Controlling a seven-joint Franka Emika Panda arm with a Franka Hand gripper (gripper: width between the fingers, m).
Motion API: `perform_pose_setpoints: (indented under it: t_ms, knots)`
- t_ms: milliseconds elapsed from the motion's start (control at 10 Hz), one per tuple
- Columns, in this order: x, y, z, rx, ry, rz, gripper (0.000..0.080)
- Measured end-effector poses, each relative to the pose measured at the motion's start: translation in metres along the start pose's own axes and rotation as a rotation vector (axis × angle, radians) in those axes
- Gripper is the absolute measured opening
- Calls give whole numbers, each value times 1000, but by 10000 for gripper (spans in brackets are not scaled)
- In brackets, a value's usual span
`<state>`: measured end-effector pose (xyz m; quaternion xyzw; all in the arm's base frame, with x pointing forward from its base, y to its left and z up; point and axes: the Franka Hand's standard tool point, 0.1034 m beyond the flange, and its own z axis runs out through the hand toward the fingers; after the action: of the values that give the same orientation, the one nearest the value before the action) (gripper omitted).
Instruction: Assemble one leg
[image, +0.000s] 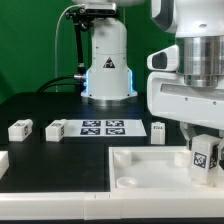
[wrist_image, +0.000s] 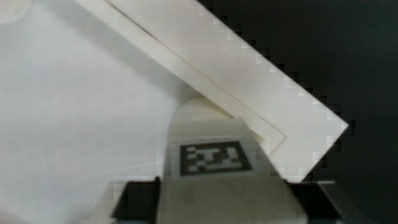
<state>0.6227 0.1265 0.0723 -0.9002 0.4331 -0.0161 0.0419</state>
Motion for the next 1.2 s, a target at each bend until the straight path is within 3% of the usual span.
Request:
perform_pose_setpoints:
  t_ms: [200,300,600,1200]
  knots:
    - [0,0,0,1,-1,-32,606]
    - [1,0,0,1,0,-192,641]
    - [7,0,2,-3,-2,-680,647]
    - [9,0,2,-25,1,-1242,649]
